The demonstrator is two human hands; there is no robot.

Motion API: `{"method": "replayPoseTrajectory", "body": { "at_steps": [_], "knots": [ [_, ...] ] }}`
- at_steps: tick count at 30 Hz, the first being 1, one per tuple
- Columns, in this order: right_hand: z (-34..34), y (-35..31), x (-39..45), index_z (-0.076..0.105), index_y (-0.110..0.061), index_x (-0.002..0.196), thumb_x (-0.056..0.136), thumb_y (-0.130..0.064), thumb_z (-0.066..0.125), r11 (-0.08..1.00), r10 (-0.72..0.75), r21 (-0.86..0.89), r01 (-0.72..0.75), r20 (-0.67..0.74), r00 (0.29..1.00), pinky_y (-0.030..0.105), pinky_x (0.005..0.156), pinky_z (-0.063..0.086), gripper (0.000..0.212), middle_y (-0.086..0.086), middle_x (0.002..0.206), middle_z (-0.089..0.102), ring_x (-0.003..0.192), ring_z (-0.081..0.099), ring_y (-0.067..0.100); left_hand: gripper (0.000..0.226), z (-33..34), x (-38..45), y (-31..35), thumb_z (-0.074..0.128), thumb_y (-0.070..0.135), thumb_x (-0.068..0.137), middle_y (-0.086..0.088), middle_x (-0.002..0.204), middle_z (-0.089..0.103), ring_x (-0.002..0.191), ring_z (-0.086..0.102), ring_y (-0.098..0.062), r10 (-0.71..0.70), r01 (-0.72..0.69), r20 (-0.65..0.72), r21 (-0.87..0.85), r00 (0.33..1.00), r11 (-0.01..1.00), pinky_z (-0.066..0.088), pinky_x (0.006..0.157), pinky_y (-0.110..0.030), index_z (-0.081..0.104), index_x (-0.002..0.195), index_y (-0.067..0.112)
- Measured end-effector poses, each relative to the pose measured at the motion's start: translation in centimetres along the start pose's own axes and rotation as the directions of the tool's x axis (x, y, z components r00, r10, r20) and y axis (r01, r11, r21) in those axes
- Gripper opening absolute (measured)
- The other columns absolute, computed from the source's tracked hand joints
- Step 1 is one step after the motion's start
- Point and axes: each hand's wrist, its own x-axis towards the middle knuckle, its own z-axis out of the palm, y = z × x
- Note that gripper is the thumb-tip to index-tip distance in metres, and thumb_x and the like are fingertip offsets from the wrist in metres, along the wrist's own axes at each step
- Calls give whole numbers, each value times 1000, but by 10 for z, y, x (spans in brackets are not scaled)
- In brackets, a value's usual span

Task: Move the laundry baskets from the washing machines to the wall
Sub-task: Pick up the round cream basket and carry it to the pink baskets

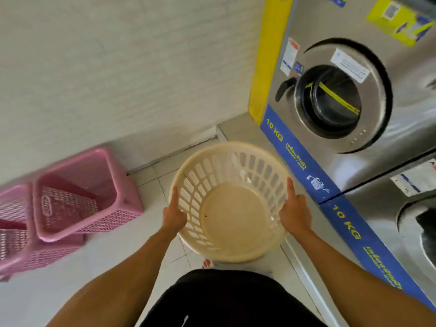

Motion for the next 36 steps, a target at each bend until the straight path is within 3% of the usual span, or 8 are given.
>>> {"method": "replayPoseTrajectory", "body": {
  "at_steps": [2,5,8,15,22,25,30,36],
  "knots": [
    [10,-31,4,6,-43,159,97,-15,48,999,-31,-17,31,14,999,40,73,40,80,16,121,48,92,62,40,100,-24,9,-17,39,-12,86,-24,113,59,78,66,-42,-34,33,-31,-42,999,999,61,66,-44,-3,153,49],
    [25,-79,9,4,-44,159,99,-17,44,994,-97,-41,98,27,995,44,79,45,77,16,121,49,95,62,42,101,-56,23,-40,39,-12,85,-25,103,61,64,55,-29,-72,66,-87,-78,994,995,56,58,-39,-2,153,49],
    [39,-126,16,4,-43,159,99,-18,44,980,-182,-74,183,24,983,46,81,47,76,17,120,49,93,62,42,101,-85,37,-59,40,-14,84,-4,85,55,62,55,-26,-129,113,-135,-120,982,986,57,58,-43,-1,154,47],
    [65,-210,52,1,-42,159,99,-17,45,948,-288,-114,297,86,954,39,74,40,78,17,124,48,92,62,40,99,-135,80,-74,40,-17,86,-12,125,54,77,62,-34,-168,116,-239,-217,956,969,54,56,-37,6,155,45],
    [112,-288,125,-2,-44,158,102,-22,45,902,-381,-132,411,203,902,34,67,39,77,17,124,50,69,46,23,96,-162,155,-89,40,-17,86,-14,125,57,101,64,-35,-288,201,-288,-294,913,934,57,84,-54,9,156,41],
    [133,-323,158,-4,-45,158,102,-25,47,887,-404,-112,449,284,870,33,69,41,78,17,122,51,69,47,21,97,-172,190,-96,40,-17,84,-11,125,58,101,63,-31,-367,260,-298,-343,881,903,58,84,-49,11,155,42],
    [168,-372,208,-1,-44,158,102,-24,50,862,-426,-128,490,340,838,23,48,31,79,17,117,53,60,45,9,99,-177,252,-109,40,-18,83,-8,114,59,91,64,-29,-454,323,-314,-389,834,863,57,70,-38,10,154,45],
    [238,-397,269,-2,-47,157,103,-25,48,851,-435,-109,513,402,806,37,59,53,77,21,120,52,71,61,23,95,-151,334,-151,42,-17,85,-14,140,51,107,62,-28,-450,333,-386,-334,805,882,54,75,-30,11,156,39]
  ]
}}
